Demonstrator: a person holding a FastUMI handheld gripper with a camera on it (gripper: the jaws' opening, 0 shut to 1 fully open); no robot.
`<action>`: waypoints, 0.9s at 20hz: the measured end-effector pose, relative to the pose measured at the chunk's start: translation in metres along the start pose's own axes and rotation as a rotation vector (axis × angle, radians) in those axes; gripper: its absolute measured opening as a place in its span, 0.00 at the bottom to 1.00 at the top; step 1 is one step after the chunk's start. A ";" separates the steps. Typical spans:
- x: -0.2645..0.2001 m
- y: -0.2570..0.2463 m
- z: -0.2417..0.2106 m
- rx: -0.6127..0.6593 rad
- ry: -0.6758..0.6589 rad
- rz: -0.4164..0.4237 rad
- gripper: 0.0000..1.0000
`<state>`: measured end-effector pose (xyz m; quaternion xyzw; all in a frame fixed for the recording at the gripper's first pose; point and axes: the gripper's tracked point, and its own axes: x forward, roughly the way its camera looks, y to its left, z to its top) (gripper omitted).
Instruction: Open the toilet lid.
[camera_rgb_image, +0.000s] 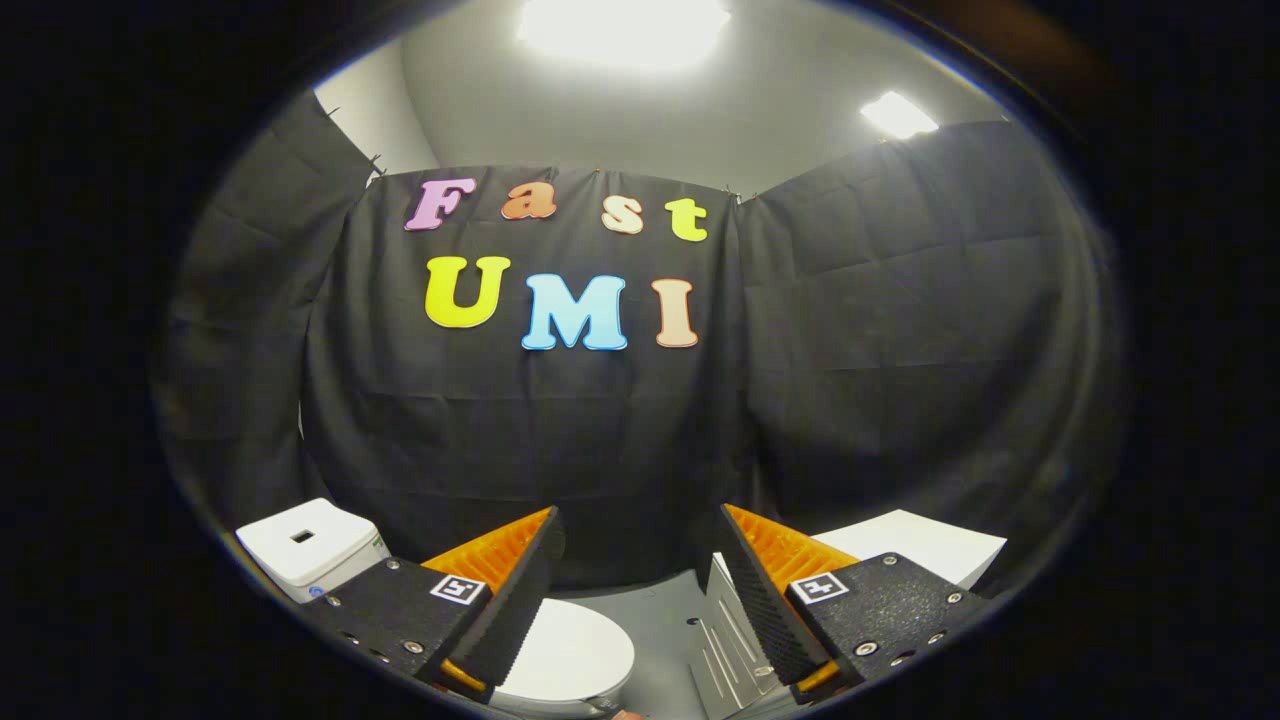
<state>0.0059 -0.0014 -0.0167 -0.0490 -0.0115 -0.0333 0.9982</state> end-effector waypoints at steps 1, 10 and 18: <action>0.001 0.003 -0.004 -0.018 0.003 0.006 0.95; 0.011 0.059 -0.036 -0.044 -0.001 0.108 0.94; 0.023 0.082 -0.098 0.106 0.113 0.156 0.95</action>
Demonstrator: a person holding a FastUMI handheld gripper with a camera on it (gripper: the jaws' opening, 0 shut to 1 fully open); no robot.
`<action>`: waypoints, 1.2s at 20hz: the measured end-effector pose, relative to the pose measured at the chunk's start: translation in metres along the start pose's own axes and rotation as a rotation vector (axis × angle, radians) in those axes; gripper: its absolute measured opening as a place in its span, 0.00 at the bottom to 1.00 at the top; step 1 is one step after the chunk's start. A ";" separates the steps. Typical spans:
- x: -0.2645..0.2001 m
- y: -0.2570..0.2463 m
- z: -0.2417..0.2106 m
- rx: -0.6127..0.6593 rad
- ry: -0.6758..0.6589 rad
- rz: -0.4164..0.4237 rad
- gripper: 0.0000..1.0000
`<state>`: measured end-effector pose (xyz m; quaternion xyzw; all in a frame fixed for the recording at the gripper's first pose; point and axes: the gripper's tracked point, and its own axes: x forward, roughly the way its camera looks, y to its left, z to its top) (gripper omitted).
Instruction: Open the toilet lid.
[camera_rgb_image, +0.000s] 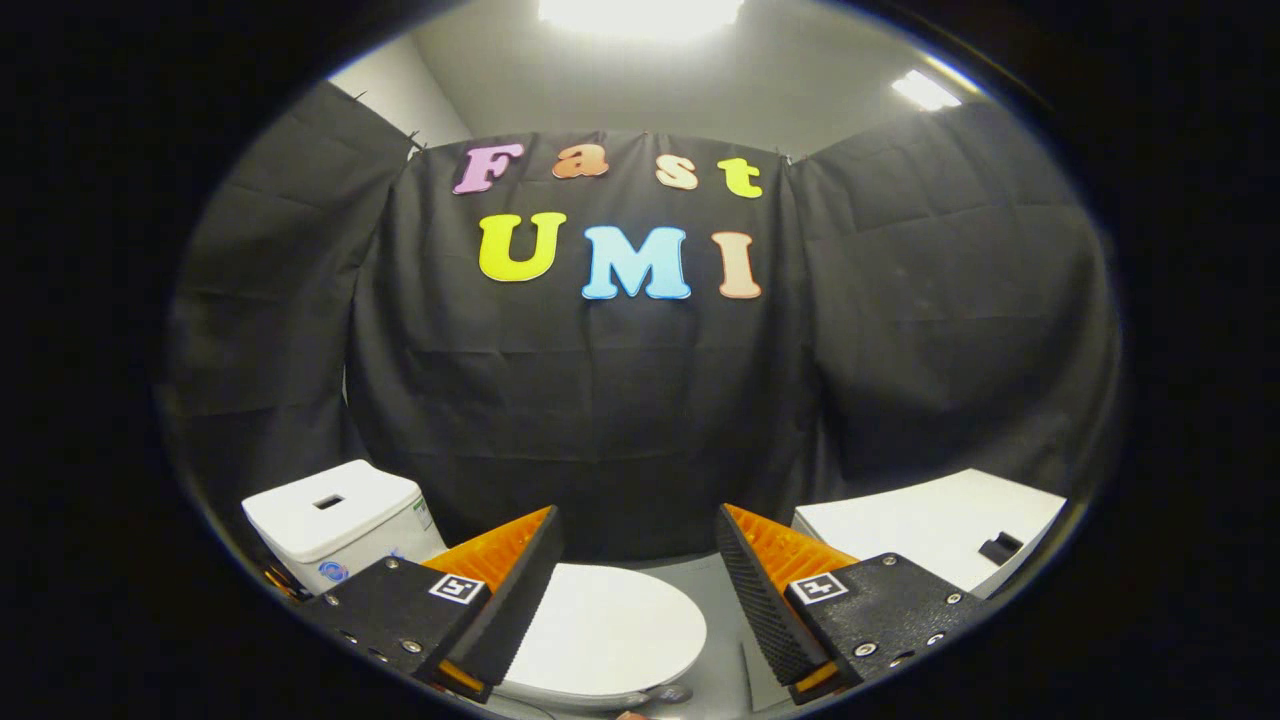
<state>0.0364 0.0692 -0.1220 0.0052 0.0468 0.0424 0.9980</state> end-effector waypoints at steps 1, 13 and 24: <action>0.003 0.001 -0.012 0.042 0.027 0.013 0.95; -0.004 -0.010 -0.129 0.402 0.266 -0.012 0.96; -0.015 -0.024 -0.226 0.582 0.482 -0.108 0.96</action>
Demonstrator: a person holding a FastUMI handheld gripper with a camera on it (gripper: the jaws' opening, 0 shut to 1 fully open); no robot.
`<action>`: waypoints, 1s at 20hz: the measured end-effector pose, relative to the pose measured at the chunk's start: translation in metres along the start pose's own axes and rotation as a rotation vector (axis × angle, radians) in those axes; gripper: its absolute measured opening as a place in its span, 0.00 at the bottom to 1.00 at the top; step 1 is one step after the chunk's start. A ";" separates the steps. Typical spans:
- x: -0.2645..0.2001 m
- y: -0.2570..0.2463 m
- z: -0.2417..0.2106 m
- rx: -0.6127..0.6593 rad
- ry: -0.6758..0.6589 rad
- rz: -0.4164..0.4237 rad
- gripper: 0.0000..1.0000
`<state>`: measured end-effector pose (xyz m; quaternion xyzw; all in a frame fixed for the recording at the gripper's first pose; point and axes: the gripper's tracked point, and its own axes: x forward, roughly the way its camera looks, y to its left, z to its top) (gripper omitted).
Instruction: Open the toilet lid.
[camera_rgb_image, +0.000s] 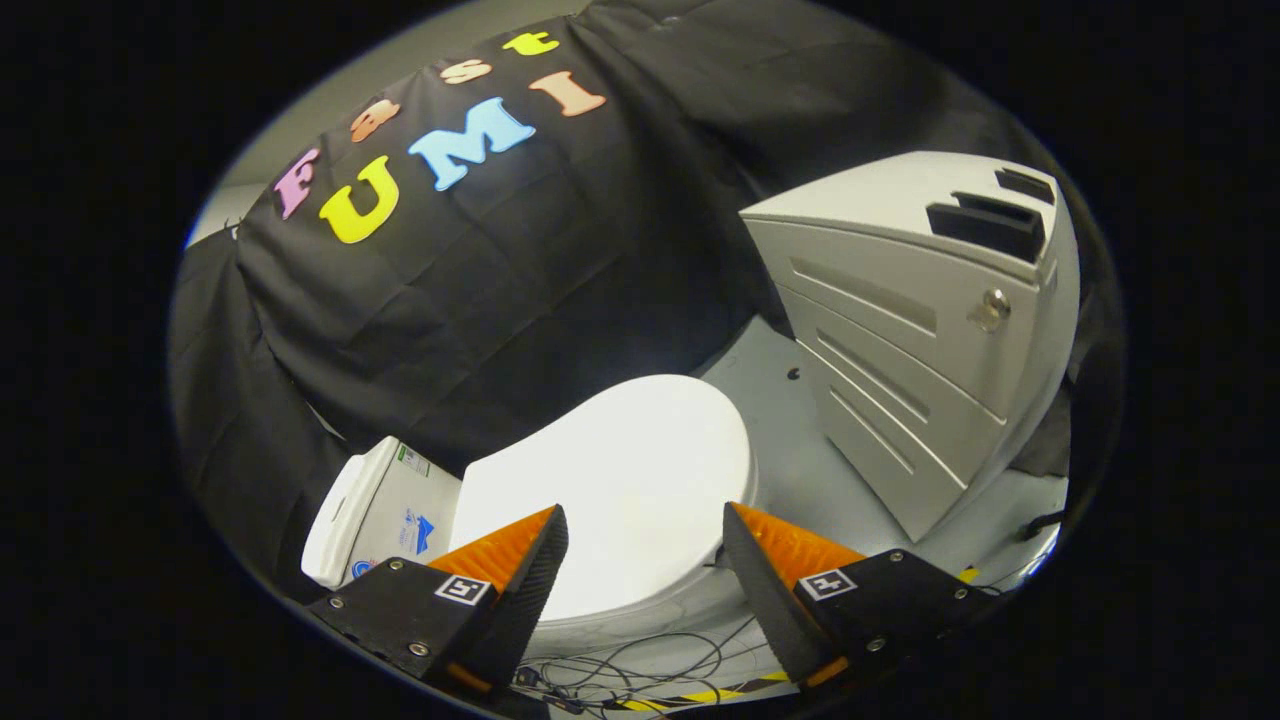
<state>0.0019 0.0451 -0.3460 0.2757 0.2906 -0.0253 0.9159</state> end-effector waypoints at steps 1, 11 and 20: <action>0.002 -0.008 -0.006 0.030 0.010 -0.011 0.96; 0.022 -0.052 -0.051 0.204 0.087 -0.082 0.94; 0.043 -0.077 -0.064 0.387 0.109 -0.050 0.87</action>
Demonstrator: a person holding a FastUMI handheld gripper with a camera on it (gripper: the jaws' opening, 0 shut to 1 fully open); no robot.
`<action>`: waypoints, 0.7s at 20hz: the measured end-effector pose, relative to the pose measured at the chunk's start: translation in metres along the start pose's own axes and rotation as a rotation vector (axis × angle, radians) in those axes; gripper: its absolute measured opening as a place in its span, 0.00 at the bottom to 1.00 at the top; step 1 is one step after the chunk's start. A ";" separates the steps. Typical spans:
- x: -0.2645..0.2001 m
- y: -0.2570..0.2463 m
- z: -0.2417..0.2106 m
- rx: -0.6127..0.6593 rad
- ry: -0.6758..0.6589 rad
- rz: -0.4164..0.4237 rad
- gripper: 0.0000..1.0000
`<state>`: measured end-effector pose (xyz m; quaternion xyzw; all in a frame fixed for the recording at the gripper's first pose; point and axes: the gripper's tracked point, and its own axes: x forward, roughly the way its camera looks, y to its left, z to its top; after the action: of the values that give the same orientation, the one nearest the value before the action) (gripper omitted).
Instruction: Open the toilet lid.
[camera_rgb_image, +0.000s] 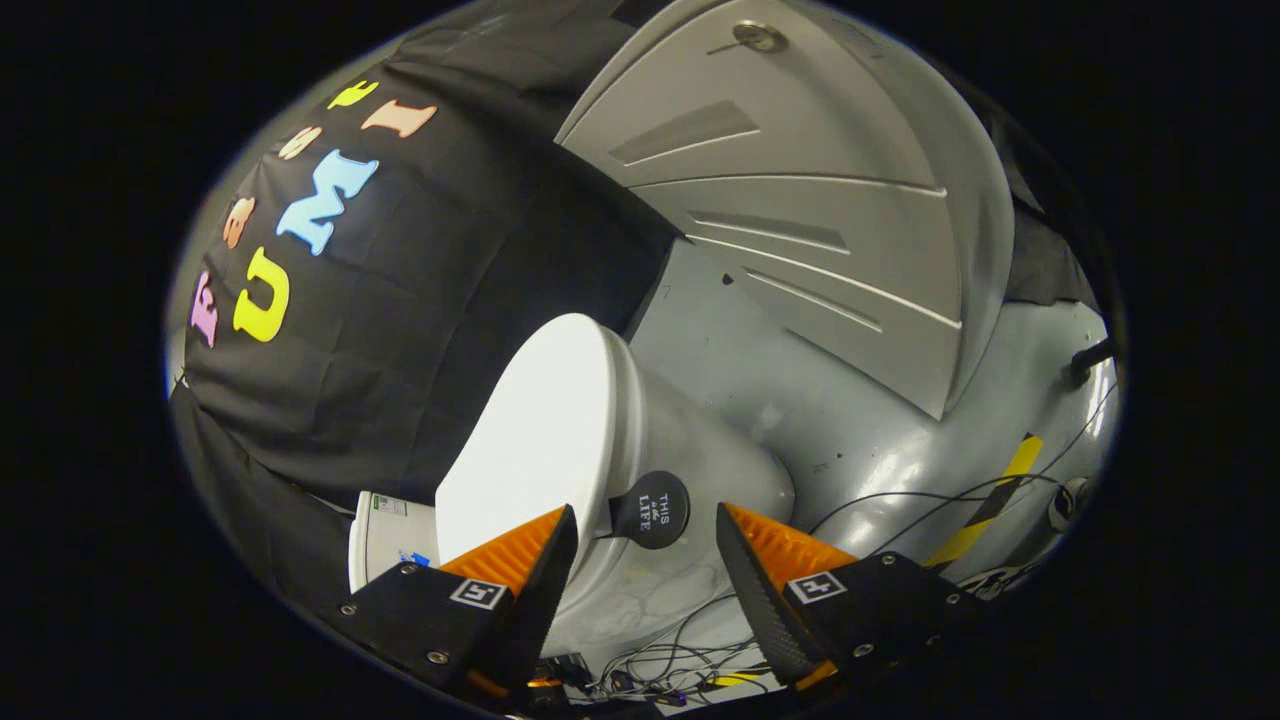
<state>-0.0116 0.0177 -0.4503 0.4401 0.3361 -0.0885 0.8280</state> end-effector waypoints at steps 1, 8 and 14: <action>0.002 -0.001 -0.002 0.024 0.003 0.004 0.85; 0.018 -0.004 -0.002 0.160 -0.012 0.060 0.61; 0.023 0.000 0.003 0.204 -0.025 0.110 0.28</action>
<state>0.0074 0.0194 -0.4638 0.5385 0.2902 -0.0823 0.7868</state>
